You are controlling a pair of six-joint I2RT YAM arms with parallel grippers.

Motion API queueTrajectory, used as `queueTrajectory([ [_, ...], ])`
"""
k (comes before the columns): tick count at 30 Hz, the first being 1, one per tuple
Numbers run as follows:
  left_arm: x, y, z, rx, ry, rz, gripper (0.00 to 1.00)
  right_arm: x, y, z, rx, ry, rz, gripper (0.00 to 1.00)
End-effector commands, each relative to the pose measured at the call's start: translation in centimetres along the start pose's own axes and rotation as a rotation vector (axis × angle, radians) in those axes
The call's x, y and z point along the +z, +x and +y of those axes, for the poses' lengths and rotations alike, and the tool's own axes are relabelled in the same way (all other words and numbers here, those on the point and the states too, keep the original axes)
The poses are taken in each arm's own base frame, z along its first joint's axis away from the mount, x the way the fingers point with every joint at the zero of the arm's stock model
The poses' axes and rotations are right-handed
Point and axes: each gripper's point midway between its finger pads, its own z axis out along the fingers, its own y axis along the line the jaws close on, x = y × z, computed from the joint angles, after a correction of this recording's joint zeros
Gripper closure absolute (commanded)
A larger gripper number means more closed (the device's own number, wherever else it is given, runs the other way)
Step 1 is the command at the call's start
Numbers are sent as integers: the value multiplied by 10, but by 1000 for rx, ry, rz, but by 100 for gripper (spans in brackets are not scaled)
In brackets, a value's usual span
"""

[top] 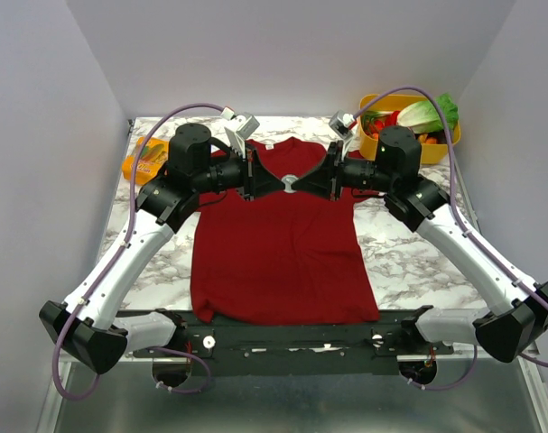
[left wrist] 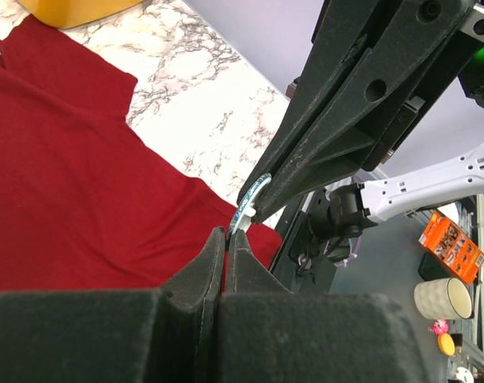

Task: Pin the brooch onto the clothing

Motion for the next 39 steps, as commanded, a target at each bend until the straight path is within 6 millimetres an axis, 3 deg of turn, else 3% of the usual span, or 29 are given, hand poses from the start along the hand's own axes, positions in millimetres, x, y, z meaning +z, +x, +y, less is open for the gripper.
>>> queueTrajectory([
  [1, -10, -32, -51, 97, 173, -103, 100, 4, 46, -15, 13, 24, 133, 91],
  [5, -9, -32, -49, 90, 167, -102, 100, -1, 47, -12, -27, 15, 131, 78],
  [11, -9, -34, -49, 86, 170, -113, 100, -3, 53, -15, -49, 26, 148, 73],
  [23, -5, -30, -29, 67, 68, -117, 100, -28, 21, -4, -172, 102, 21, 34],
  [25, -5, -31, -23, 66, 36, -125, 100, -31, 20, -8, -176, 141, 4, 33],
  [26, -6, -32, -18, 64, 3, -131, 100, -36, 16, -7, -186, 157, -15, 26],
  [28, -6, -32, -12, 61, -26, -135, 100, -40, 13, -11, -196, 196, -37, 25],
  [29, -6, -31, -10, 57, -39, -134, 100, -42, 11, -12, -198, 208, -50, 18],
  [31, -6, -32, -8, 59, -53, -138, 100, -46, 7, -12, -208, 229, -75, 17],
  [32, -7, -33, -7, 60, -57, -141, 100, -47, 5, -12, -211, 232, -82, 11],
  [37, -11, -38, -2, 73, -106, -156, 100, -49, 0, -16, -194, 270, -105, 0],
  [39, -11, -36, 5, 66, -144, -141, 100, -49, -1, -18, -187, 278, -108, 0],
])
